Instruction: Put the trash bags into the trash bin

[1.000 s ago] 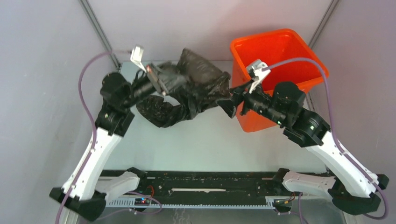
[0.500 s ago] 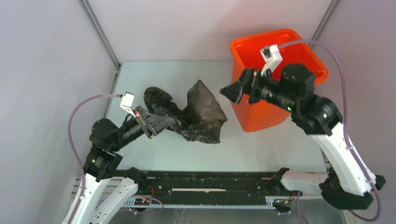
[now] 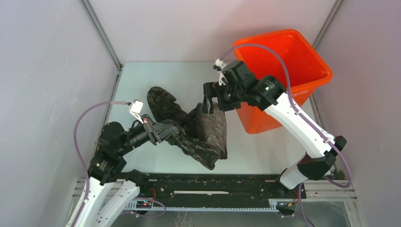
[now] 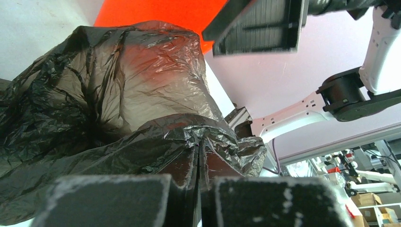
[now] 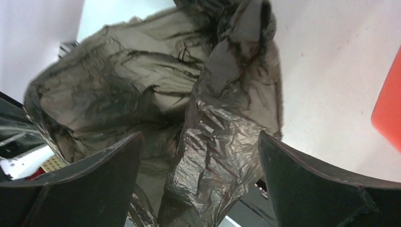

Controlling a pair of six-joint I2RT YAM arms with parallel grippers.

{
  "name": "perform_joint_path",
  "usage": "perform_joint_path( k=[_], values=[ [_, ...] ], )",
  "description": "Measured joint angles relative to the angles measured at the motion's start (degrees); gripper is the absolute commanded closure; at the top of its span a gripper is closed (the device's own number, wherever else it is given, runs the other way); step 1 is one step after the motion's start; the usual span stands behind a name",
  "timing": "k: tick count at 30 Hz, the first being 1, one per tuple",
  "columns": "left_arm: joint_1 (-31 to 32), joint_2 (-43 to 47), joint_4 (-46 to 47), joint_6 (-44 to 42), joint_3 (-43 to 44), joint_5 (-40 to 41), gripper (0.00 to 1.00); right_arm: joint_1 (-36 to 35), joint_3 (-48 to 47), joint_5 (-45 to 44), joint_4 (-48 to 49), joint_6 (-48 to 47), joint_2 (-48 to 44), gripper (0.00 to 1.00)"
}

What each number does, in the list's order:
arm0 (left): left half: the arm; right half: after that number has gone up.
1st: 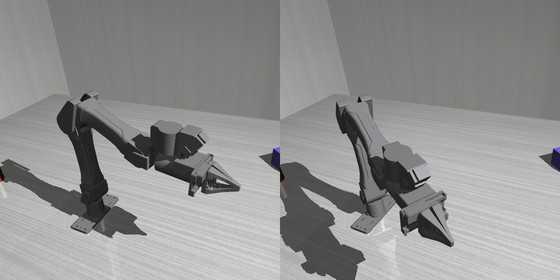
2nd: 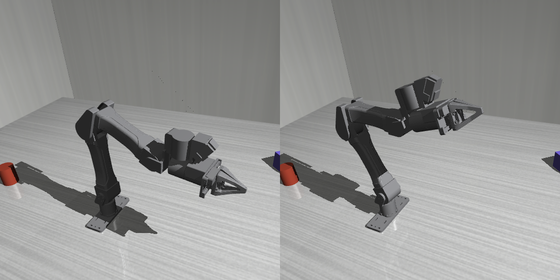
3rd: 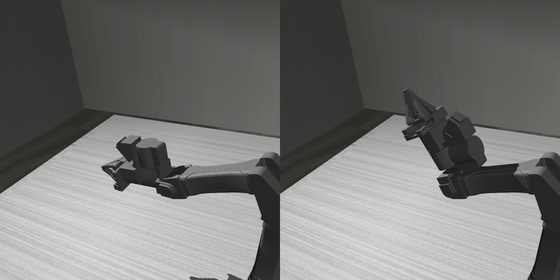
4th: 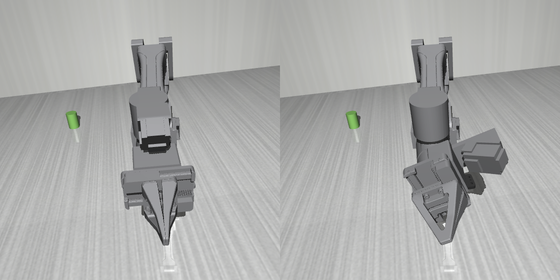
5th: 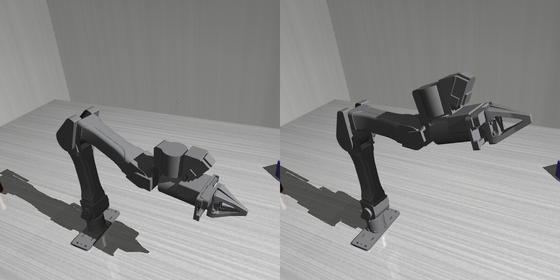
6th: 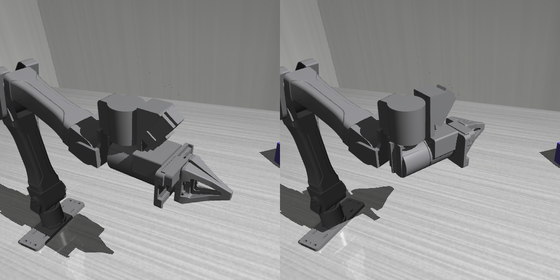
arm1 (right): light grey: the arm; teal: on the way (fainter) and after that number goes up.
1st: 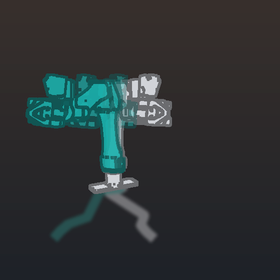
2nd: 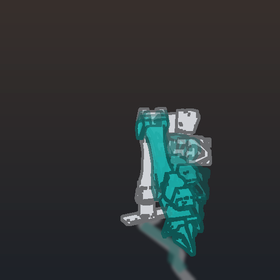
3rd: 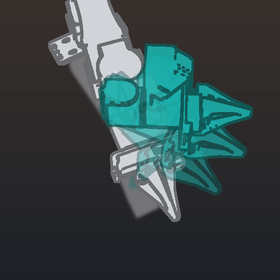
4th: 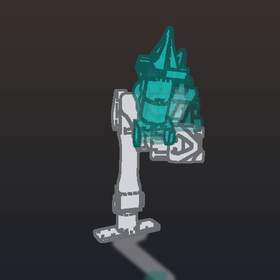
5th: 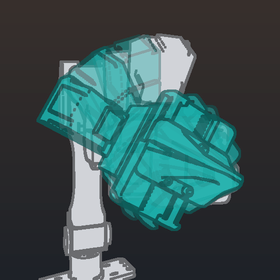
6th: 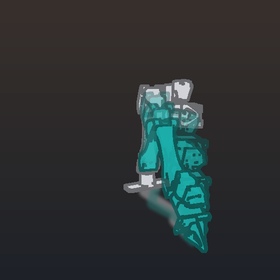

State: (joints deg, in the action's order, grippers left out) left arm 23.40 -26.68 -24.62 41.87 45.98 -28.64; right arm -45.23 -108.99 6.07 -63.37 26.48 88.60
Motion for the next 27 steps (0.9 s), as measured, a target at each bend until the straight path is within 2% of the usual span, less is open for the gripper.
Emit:
perform_joint_path(
  k=[7,14,21,27],
  values=[
    [0.00,-2.49,-0.17,-1.49,0.00,0.00,1.00,-3.89,5.14,-4.94,-1.57,0.46,0.00,0.00],
    [0.00,-3.67,-0.17,-1.86,0.00,-0.02,1.00,-4.35,16.50,-11.87,2.36,4.39,-6.01,0.00],
    [0.00,-3.56,-0.15,-1.81,0.00,0.00,1.00,-3.45,21.00,-14.60,8.26,5.55,-9.07,0.00],
    [0.00,-2.60,-0.11,-1.73,0.00,0.22,1.00,-3.65,21.16,-18.99,8.83,6.10,-8.61,0.00]
  ],
)
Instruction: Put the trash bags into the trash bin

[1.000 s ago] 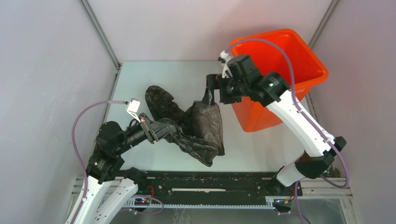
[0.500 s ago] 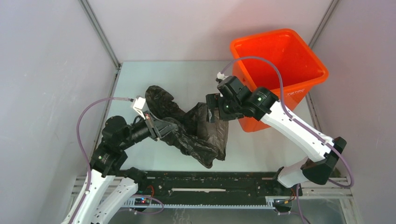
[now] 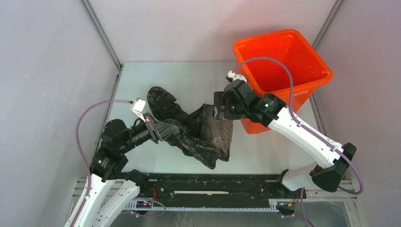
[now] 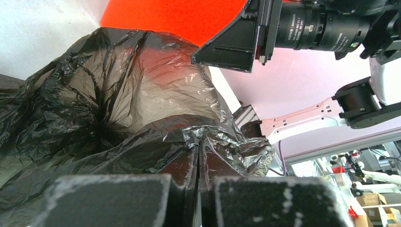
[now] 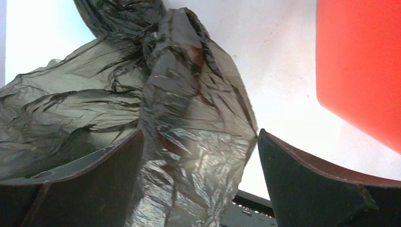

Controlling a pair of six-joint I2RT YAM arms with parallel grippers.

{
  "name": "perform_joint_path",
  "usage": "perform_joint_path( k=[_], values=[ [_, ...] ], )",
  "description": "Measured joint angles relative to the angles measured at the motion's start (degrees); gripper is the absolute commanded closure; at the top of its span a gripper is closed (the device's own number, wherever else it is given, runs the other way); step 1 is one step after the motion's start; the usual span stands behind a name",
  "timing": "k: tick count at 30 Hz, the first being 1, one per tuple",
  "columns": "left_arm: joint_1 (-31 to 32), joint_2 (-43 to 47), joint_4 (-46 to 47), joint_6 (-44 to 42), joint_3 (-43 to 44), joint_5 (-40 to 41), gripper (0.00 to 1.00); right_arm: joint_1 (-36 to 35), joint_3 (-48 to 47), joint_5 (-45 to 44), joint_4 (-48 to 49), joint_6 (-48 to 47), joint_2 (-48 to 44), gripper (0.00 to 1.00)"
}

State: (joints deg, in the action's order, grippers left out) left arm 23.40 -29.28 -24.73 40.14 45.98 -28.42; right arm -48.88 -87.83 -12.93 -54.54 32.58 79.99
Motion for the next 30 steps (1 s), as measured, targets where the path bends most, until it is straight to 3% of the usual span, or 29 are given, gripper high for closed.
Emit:
perform_joint_path(
  k=[7,14,17,22,25,28,30],
  values=[
    [0.00,0.55,0.11,0.44,0.00,0.68,1.00,-0.72,11.52,-2.10,4.39,4.90,-7.58,0.00],
    [0.00,0.55,0.37,1.42,0.00,0.87,1.00,-1.95,13.60,2.14,16.24,8.13,-5.84,0.00],
    [0.00,0.76,0.61,1.88,0.00,1.27,1.00,-2.54,13.64,4.50,19.34,9.35,-4.39,0.06],
    [0.00,2.25,0.92,2.51,-0.13,1.29,1.00,-2.73,14.05,6.36,22.97,9.38,-1.27,0.33],
    [0.00,2.60,1.11,2.54,-0.22,1.29,1.00,-2.45,14.05,7.45,24.74,7.80,0.33,0.71],
    [0.00,2.56,1.11,2.51,-0.22,1.27,1.00,-1.49,14.05,9.03,26.01,6.03,0.85,0.97],
    [0.00,2.32,1.07,2.38,-0.22,1.22,0.99,-0.98,13.94,9.40,27.06,4.02,0.61,1.00]
  ],
)
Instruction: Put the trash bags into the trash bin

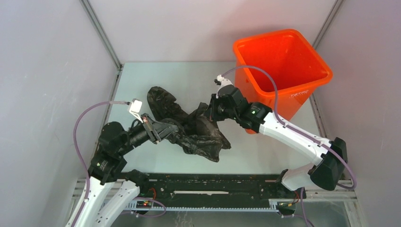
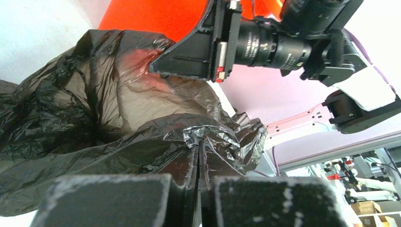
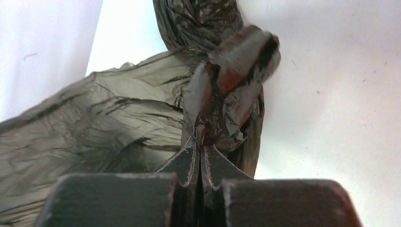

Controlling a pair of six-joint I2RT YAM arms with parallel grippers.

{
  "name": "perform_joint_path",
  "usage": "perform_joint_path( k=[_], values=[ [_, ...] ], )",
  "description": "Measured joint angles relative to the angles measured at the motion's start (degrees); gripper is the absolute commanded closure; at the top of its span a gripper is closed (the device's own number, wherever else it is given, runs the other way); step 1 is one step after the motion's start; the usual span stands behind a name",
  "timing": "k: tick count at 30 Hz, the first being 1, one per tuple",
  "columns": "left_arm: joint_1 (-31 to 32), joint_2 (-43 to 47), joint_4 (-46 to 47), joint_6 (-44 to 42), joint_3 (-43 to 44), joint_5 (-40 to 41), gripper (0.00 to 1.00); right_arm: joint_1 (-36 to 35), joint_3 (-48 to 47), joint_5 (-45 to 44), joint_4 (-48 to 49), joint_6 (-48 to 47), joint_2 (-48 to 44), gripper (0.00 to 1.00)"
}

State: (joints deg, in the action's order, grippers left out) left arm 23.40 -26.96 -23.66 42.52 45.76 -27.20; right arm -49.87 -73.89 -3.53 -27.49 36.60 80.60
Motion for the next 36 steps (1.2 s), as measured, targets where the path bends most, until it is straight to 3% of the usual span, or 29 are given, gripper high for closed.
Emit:
perform_joint_path(
  k=[7,12,17,21,27,33,36],
  values=[
    [0.63,-4.76,-2.91,-2.64,0.42,1.49,0.84,2.84,-6.25,-0.55,1.57,-10.32,-0.79,1.00],
    [7.65,-12.76,-9.51,-7.15,7.08,6.56,0.74,7.96,-15.61,-1.31,3.80,-16.39,-0.76,1.00],
    [13.75,-15.93,-10.51,-8.24,10.27,10.08,0.35,12.41,-23.43,-1.31,6.19,-19.41,0.46,1.00],
    [14.47,-12.46,-10.80,-6.45,9.79,11.06,0.12,12.70,-24.15,-0.59,6.97,-20.96,0.61,1.00],
    [14.43,-5.31,-12.50,2.89,7.39,11.30,0.10,12.76,-21.42,1.16,6.93,-21.31,0.22,1.00],
    [8.79,-9.68,-13.03,18.18,2.78,12.07,0.06,13.22,-19.37,2.38,5.81,-20.79,-1.31,1.00],
    [4.11,-12.35,-6.34,28.59,-4.35,12.02,0.02,13.60,-19.37,2.56,5.97,-19.98,-2.71,1.00]
  ],
)
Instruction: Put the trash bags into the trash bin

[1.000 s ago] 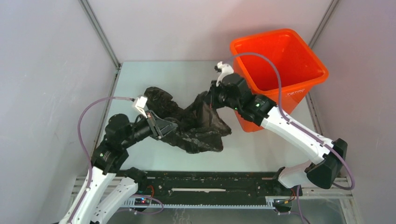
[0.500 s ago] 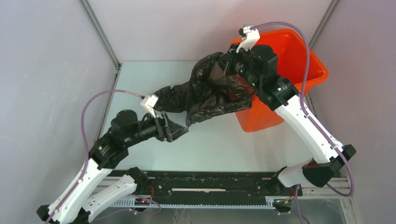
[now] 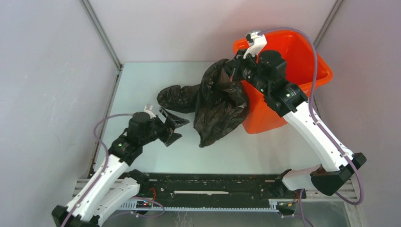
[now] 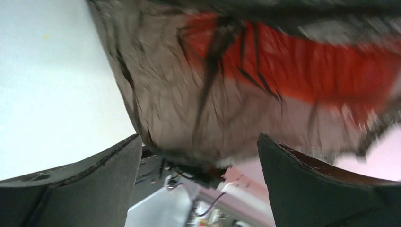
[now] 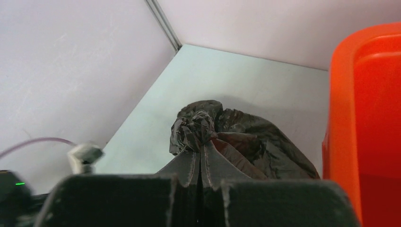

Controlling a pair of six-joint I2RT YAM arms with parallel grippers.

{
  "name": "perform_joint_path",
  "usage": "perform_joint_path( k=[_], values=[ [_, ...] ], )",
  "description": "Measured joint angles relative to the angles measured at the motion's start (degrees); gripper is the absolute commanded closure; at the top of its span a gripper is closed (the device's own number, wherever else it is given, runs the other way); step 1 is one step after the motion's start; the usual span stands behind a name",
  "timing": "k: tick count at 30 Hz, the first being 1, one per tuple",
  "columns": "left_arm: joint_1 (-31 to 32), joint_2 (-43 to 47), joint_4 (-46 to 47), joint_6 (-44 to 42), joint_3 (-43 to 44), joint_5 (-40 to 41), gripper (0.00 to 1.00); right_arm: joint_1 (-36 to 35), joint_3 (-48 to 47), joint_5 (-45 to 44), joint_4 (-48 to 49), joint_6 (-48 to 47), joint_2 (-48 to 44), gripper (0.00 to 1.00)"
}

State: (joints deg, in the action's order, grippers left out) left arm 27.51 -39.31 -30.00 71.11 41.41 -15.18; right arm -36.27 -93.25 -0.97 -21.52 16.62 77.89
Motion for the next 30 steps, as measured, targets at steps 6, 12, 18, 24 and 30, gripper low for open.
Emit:
perform_joint_path(
  k=[6,12,18,24,30],
  values=[
    [-0.11,-10.23,7.98,18.88,-7.58,-1.66,0.00,0.55,-0.68,1.07,1.01,0.94,-1.70,1.00],
    [3.69,-21.62,13.79,21.59,-6.82,-2.32,0.02,1.03,-1.44,1.97,1.25,1.46,-1.70,1.00],
    [8.09,-28.48,14.67,0.42,1.44,7.78,0.01,2.86,-1.77,3.23,1.27,2.21,-1.70,1.00],
    [16.74,-24.52,33.51,-14.27,-6.10,15.06,0.04,5.01,-1.79,4.74,1.27,3.39,-1.70,1.00],
    [16.68,-24.76,40.28,-14.82,-13.66,20.39,0.02,6.14,-2.08,5.68,1.33,4.26,-1.73,1.00]
  ],
)
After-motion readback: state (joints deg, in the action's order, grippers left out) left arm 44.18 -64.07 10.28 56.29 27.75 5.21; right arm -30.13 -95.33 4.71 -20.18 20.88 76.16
